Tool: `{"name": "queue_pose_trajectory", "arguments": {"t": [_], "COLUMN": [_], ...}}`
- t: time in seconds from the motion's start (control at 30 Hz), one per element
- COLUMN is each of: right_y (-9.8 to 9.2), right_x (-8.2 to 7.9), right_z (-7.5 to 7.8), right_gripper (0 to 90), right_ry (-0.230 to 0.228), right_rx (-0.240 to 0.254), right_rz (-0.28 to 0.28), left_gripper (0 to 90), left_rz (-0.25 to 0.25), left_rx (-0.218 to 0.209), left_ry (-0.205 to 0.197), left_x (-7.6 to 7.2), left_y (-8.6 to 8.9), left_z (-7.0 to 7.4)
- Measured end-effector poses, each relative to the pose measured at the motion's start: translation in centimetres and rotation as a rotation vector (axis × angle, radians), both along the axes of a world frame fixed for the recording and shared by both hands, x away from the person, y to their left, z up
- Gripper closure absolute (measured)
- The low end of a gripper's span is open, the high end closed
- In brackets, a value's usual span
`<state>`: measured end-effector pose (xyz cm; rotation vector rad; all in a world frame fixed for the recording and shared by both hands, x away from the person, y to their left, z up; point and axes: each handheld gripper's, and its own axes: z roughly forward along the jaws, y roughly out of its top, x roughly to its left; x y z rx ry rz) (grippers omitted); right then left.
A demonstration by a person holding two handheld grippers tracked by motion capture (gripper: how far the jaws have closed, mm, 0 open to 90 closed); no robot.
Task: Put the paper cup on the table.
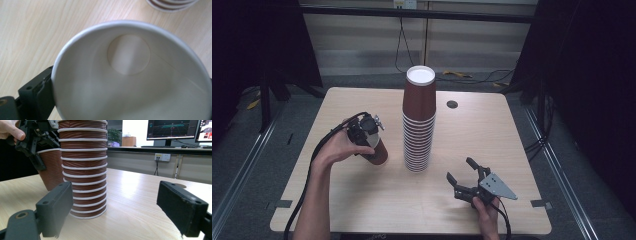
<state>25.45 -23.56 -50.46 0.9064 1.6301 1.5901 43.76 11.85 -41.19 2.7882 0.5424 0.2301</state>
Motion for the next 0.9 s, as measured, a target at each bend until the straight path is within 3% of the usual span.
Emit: {"name": "queue_pose_trajectory", "arguments": {"t": [0.2,0.37,0.57,0.9], "right_y": [0.0,0.0,0.0,0.0], "right_x": [0.0,0.0,0.0,0.0], "right_z": [0.0,0.0,0.0,0.0], "right_gripper": [13.4,13.4,13.4,13.5], "right_ry": [-0.001,0.000,0.001,0.002], "right_rx": [0.000,0.000,0.000,0.000], "right_rz": [0.000,0.000,0.000,-0.001], "left_gripper": [4.4,4.4,4.2,5.4], "left_rz": [-0.011,0.002,-0.012,-0.019], "left_rx": [-0.038,-0.091,-0.104,-0.170], "left_ry": [0.020,-0.001,0.010,0.035], "left_x": [0.2,0.1,0.1,0.1], "left_y": [-0.5,-0.4,-0.1,0.8], "left_z": [-0.6,-0.9,-1.3,-2.2]}}
